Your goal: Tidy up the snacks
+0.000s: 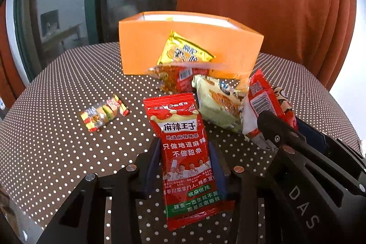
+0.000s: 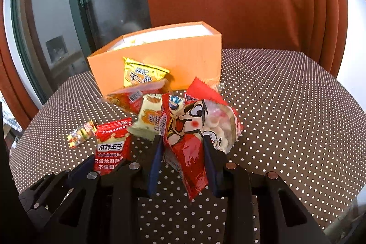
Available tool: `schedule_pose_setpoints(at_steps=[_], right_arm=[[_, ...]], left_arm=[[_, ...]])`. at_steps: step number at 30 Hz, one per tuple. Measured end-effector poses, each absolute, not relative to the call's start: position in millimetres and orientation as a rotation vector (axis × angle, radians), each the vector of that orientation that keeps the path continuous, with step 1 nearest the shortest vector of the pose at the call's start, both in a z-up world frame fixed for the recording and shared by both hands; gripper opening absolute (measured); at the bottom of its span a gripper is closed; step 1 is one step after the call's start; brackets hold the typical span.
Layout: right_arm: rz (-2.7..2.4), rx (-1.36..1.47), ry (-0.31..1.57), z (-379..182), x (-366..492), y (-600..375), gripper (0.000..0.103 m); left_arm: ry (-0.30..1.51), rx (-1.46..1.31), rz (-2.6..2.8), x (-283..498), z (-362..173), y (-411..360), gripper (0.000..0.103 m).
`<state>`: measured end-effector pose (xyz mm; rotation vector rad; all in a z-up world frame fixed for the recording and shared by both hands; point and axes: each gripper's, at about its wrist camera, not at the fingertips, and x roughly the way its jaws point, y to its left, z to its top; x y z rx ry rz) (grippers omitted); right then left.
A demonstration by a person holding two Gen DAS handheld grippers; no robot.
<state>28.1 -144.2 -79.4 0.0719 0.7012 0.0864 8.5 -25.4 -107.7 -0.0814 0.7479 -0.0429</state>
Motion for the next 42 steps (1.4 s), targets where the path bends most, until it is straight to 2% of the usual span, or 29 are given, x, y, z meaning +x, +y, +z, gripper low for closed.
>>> schedule_pose_setpoints(at_steps=[13, 42], right_arm=[[0.116, 0.091, 0.630, -49, 18, -141, 0.034], [0.154, 0.113, 0.419, 29, 42, -137, 0.034]], left_arm=[[0.664, -0.057, -0.053, 2, -74, -26, 0.041], [0.465, -0.026, -0.094, 40, 4, -25, 0.041]])
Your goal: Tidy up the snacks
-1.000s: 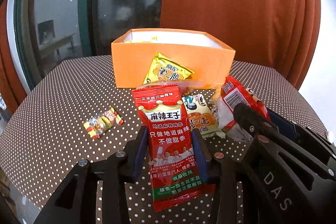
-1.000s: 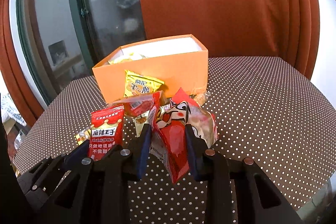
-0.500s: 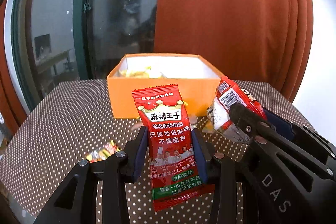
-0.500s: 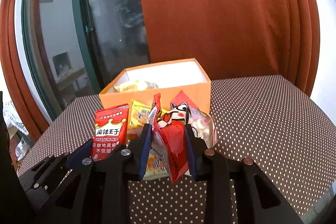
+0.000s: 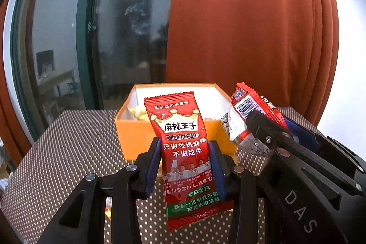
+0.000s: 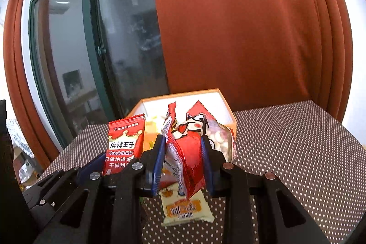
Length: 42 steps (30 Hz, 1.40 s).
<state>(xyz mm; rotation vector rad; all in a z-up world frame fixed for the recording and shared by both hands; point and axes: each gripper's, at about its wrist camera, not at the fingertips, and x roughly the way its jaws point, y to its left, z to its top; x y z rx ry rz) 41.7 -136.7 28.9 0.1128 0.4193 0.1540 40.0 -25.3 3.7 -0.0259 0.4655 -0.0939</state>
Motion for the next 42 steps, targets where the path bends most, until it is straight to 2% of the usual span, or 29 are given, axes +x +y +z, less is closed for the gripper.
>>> schedule_pose_setpoints(at_steps=[11, 26, 42], right_arm=[[0.177, 0.114, 0.343, 57, 60, -131, 0.034], [0.245, 0.109, 0.312, 67, 114, -127, 0.033], [0.250, 0.148, 0.343, 51, 185, -126, 0.033]], left_arm=[[0.410, -0.028, -0.093, 62, 28, -24, 0.041], [0.383, -0.032, -0.086, 108, 44, -8, 0.041], [0.478, -0.032, -0.064, 178, 31, -9, 0.041]])
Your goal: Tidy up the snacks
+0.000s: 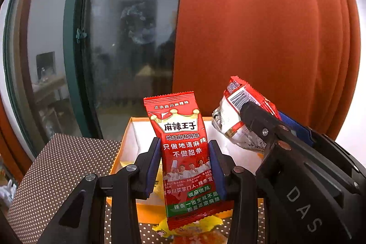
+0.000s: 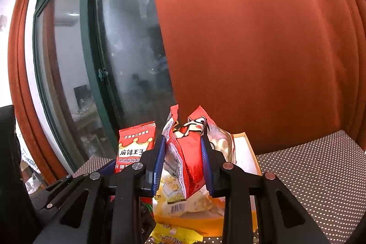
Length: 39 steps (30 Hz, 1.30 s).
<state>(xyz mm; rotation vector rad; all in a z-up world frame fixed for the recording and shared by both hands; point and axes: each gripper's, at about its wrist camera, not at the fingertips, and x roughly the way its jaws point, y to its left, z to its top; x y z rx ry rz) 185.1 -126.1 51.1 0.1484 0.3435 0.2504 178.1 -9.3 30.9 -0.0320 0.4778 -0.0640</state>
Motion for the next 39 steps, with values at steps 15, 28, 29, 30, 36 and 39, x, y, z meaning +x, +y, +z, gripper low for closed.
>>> schedule_pose_setpoints(at_steps=[15, 28, 29, 30, 36, 39], right_arm=[[0.202, 0.135, 0.472, 4, 259, -123, 0.033], [0.161, 0.156, 0.668, -24, 297, -126, 0.034], [0.151, 0.163, 0.677, -25, 298, -126, 0.034], [0.146, 0.161, 0.686, -27, 301, -126, 0.035], [0.138, 0.154, 0.753, -38, 309, -131, 0.071], [0.139, 0.127, 0.721, -33, 303, -129, 0.076]], left_arm=[[0.649, 0.037, 0.019, 262, -23, -15, 0.041], [0.764, 0.083, 0.026, 291, -50, -30, 0.046], [0.767, 0.091, 0.023, 295, -49, -29, 0.049], [0.772, 0.100, 0.022, 298, -51, -31, 0.054], [0.822, 0.068, -0.022, 302, -58, -29, 0.078], [0.803, 0.063, -0.032, 296, -53, -26, 0.088]])
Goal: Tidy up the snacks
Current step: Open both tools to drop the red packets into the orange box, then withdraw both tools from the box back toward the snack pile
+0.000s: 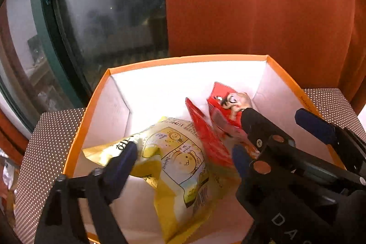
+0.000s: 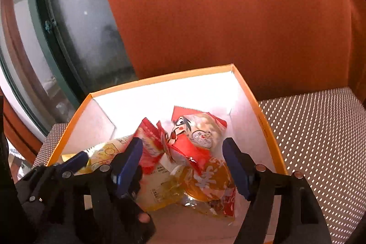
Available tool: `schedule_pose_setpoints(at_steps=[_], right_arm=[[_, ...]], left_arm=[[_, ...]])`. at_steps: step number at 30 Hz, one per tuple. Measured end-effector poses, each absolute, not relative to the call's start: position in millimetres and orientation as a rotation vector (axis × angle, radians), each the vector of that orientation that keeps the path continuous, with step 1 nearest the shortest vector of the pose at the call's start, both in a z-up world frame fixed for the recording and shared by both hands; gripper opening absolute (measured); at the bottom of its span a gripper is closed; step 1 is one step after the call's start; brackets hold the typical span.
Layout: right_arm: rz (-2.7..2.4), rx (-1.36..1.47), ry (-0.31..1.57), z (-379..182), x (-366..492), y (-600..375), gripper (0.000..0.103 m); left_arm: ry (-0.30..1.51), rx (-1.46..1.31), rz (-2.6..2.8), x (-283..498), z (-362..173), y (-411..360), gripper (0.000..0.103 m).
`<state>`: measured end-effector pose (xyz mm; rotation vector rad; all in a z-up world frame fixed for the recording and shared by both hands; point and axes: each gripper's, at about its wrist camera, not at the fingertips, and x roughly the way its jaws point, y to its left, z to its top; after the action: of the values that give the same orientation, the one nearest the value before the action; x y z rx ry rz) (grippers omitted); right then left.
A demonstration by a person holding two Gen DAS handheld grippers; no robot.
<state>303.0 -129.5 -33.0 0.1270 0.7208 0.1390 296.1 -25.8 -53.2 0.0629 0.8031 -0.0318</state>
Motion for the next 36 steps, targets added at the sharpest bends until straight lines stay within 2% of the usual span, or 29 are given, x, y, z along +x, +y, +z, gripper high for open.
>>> schedule_pose_setpoints(at_steps=[7, 16, 36], right_arm=[[0.145, 0.098, 0.726, -23, 290, -124, 0.085], [0.128, 0.072, 0.713, -3, 261, -118, 0.085], [0.115, 0.024, 0.562, 47, 167, -108, 0.085]], left_arm=[[0.798, 0.058, -0.049, 284, -44, -21, 0.090], [0.742, 0.029, -0.071, 246, -22, -16, 0.090], [0.543, 0.021, -0.088, 147, 27, -6, 0.090]])
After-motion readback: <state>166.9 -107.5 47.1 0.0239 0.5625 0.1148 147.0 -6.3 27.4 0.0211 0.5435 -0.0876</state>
